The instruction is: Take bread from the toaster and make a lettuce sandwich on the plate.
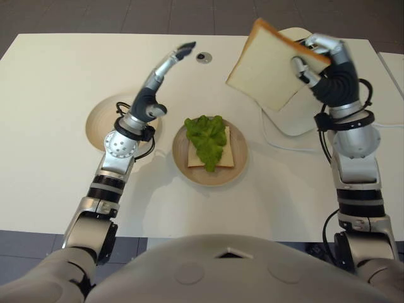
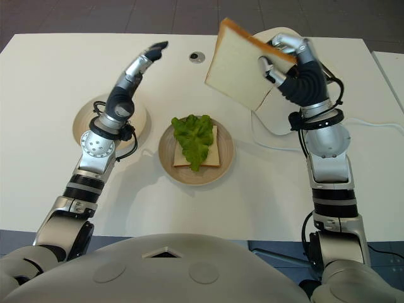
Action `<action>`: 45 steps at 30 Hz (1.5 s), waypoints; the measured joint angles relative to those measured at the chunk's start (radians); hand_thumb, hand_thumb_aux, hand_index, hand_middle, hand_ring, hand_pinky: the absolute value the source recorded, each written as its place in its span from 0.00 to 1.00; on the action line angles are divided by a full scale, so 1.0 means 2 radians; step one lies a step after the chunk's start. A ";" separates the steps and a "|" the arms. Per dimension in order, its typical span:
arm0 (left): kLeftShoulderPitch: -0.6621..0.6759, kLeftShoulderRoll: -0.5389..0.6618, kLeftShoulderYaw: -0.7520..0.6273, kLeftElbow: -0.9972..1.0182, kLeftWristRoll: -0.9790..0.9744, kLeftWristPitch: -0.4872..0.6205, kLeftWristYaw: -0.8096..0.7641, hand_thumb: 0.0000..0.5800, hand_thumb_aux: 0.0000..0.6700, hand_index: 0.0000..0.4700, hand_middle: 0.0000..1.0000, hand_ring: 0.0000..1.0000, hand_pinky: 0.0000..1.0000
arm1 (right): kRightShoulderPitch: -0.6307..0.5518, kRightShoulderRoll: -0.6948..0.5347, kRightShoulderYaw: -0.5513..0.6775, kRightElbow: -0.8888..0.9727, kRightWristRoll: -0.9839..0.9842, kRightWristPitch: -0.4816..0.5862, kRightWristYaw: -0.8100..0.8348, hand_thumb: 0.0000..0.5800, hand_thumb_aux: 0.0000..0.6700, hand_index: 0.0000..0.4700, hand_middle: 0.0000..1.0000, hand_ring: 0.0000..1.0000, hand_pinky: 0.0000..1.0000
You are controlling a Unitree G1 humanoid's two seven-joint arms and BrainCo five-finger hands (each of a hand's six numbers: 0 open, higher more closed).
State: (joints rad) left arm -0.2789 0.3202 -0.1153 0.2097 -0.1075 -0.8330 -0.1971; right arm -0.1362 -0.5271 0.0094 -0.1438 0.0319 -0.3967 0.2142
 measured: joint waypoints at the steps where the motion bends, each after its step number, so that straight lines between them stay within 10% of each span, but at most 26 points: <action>1: -0.003 0.000 0.019 -0.011 -0.029 0.001 0.000 0.00 0.00 0.00 0.00 0.00 0.00 | 0.009 0.003 0.022 0.001 0.001 0.013 0.024 1.00 1.00 1.00 1.00 1.00 1.00; 16: 0.035 -0.006 0.002 -0.085 -0.139 0.042 -0.160 0.00 0.00 0.00 0.00 0.00 0.00 | 0.016 0.056 0.126 0.152 -0.067 0.031 0.099 1.00 1.00 1.00 1.00 1.00 1.00; 22: 0.088 0.077 -0.080 -0.029 0.103 0.027 -0.235 0.00 0.00 0.00 0.00 0.00 0.00 | 0.003 0.054 0.126 0.199 -0.104 0.014 0.086 1.00 1.00 1.00 1.00 1.00 1.00; 29: 0.082 0.097 -0.105 -0.011 0.167 0.023 -0.220 0.03 0.02 0.02 0.00 0.00 0.00 | -0.002 0.054 0.127 0.206 -0.116 0.005 0.084 1.00 1.00 1.00 1.00 1.00 1.00; 30: 0.081 0.098 -0.107 -0.010 0.171 0.023 -0.216 0.02 0.01 0.01 0.00 0.00 0.00 | -0.001 0.054 0.126 0.206 -0.116 0.005 0.084 0.17 0.09 0.09 1.00 1.00 1.00; 31: 0.080 0.099 -0.109 -0.009 0.172 0.023 -0.214 0.02 0.01 0.01 0.00 0.00 0.00 | 0.000 0.054 0.125 0.205 -0.116 0.005 0.082 0.00 0.00 0.00 1.00 1.00 1.00; 34: 0.076 0.105 -0.115 -0.009 0.173 0.023 -0.206 0.02 0.01 0.01 0.00 0.00 0.00 | 0.006 0.059 0.110 0.195 -0.115 0.006 0.072 0.00 0.00 0.00 0.78 0.78 0.78; 35: 0.076 0.105 -0.116 -0.009 0.176 0.024 -0.202 0.02 0.01 0.01 0.00 0.00 0.00 | 0.006 0.063 0.103 0.192 -0.115 0.006 0.062 0.00 0.00 0.00 0.51 0.51 0.51; 39: 0.072 0.107 -0.117 -0.007 0.192 0.029 -0.186 0.12 0.06 0.06 0.00 0.00 0.00 | -0.021 0.082 0.049 0.183 -0.108 0.009 0.002 0.00 0.00 0.00 0.03 0.03 0.03; 40: 0.071 0.107 -0.116 -0.006 0.193 0.029 -0.182 0.40 0.22 0.22 0.00 0.00 0.00 | -0.025 0.084 0.040 0.182 -0.104 0.010 -0.009 0.00 0.00 0.00 0.00 0.00 0.00; 41: 0.071 0.107 -0.115 -0.003 0.195 0.028 -0.175 0.40 0.23 0.23 0.00 0.00 0.00 | -0.026 0.089 0.030 0.182 -0.104 0.011 -0.022 0.00 0.00 0.00 0.00 0.00 0.00; 42: 0.071 0.108 -0.111 -0.002 0.195 0.028 -0.170 0.00 0.00 0.00 0.00 0.00 0.00 | -0.026 0.091 0.024 0.182 -0.103 0.011 -0.029 0.00 0.00 0.00 0.00 0.00 0.00; 45: 0.071 0.108 -0.086 -0.001 0.176 0.034 -0.153 0.00 0.00 0.00 0.00 0.00 0.00 | -0.029 0.096 0.009 0.179 -0.090 0.020 -0.035 0.00 0.00 0.00 0.00 0.00 0.00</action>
State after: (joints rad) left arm -0.1370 0.5371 -0.2877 0.2075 0.2449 -0.7641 -0.5030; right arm -0.1943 -0.3357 0.0281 0.2145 -0.1480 -0.3561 0.1434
